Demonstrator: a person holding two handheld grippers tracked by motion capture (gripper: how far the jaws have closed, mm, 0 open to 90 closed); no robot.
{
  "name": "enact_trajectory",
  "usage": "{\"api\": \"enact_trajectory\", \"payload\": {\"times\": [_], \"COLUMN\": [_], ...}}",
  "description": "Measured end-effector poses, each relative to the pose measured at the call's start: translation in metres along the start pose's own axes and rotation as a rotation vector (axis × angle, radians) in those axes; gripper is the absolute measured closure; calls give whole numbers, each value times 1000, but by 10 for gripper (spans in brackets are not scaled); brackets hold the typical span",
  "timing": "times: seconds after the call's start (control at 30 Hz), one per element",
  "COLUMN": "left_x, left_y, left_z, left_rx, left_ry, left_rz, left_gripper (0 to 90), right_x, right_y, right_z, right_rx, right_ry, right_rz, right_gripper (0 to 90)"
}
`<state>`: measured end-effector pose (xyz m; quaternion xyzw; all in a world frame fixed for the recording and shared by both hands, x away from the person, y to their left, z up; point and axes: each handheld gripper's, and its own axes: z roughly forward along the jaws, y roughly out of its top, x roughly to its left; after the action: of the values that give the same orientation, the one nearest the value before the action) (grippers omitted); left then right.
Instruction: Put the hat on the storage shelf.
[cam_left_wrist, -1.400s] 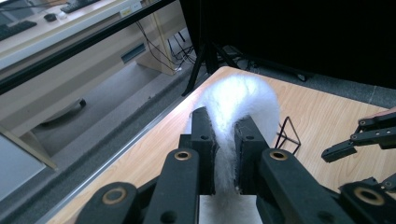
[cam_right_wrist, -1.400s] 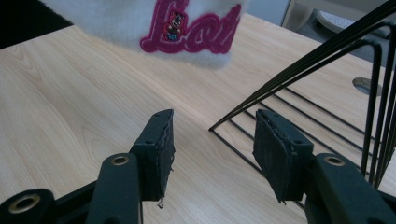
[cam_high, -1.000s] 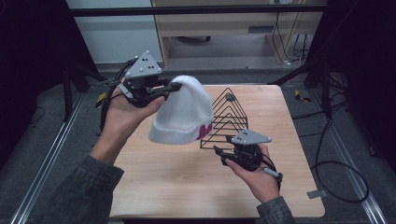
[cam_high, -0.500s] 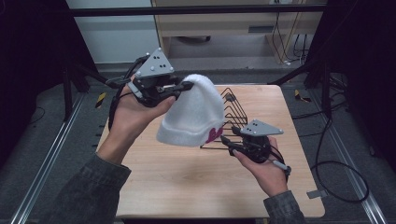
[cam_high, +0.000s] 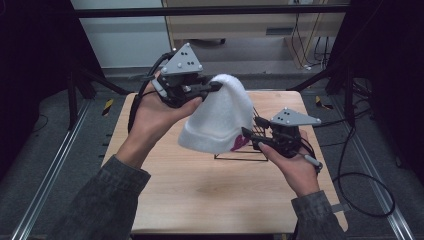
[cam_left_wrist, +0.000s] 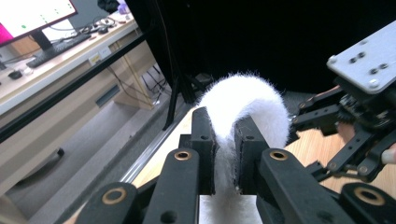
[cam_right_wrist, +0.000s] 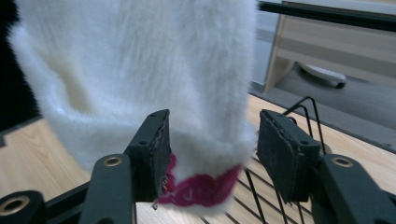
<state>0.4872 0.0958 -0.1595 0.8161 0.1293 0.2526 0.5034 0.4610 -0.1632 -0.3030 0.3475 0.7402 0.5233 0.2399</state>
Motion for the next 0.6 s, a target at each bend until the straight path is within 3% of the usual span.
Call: {"api": "enact_trajectory", "payload": {"times": [0.13,0.2,0.23,0.27,0.4,0.6], "left_x": [5,8,9,10,12,11], "left_y": [8,9,10,9,8,4], "left_z": [7,11,13,15,20,18], "left_rx": [-2,2,1,-3,-5,-2], "left_ry": [-4,2,3,2,-4,7], "left_rz": [14,16,14,7,1,0], "left_gripper": [812,812,812,812,812,812], "right_x": [-12,-17,-21,-21,-25,-17], "right_y": [4,6,8,8,12,13], "right_z": [8,11,12,12,15,17], "right_rx": [23,30,24,24,-1,0], "right_ry": [51,53,75,75,84,60], "right_rz": [35,27,28,28,42,-19], "right_gripper": [370,456,561,561,734,831]}}
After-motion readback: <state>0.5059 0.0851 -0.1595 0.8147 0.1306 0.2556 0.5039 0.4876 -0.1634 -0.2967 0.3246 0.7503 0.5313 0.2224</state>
